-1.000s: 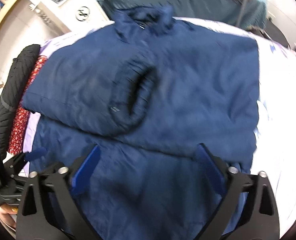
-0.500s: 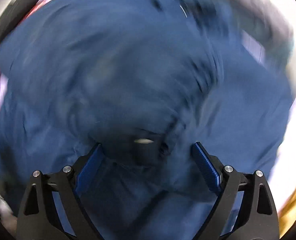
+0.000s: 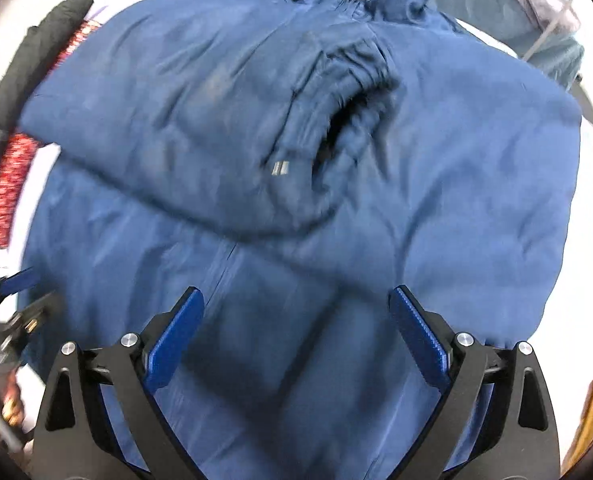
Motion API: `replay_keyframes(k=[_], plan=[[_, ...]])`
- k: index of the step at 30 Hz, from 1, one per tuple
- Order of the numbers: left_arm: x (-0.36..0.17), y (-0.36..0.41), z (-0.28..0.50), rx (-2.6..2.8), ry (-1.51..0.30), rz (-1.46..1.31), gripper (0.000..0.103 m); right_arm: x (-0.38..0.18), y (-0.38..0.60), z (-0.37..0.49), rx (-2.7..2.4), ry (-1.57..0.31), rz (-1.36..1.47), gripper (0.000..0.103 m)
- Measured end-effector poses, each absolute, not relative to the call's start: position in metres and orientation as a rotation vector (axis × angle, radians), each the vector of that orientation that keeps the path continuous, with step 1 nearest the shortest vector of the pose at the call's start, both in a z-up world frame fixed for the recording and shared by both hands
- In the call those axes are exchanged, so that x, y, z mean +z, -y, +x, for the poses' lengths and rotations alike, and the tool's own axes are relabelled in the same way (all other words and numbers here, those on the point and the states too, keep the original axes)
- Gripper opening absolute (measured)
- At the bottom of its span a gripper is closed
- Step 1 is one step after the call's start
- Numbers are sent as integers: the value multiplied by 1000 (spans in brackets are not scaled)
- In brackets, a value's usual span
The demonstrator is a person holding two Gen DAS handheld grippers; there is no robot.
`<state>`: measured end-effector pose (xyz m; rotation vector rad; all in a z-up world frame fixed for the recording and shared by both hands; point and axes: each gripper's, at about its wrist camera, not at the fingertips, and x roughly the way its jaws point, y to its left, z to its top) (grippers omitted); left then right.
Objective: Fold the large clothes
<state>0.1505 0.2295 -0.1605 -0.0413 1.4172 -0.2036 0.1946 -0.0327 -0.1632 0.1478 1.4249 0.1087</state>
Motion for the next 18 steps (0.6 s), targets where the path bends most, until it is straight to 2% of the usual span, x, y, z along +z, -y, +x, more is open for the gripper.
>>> replay_keyframes(k=[9, 18], plan=[[-160, -229, 128, -235, -1429, 43, 97, -161, 48, 111, 117, -1482, 169, 93], [-158, -286, 91, -186, -1435, 76, 97, -169, 68, 40, 60, -1522, 174, 93]])
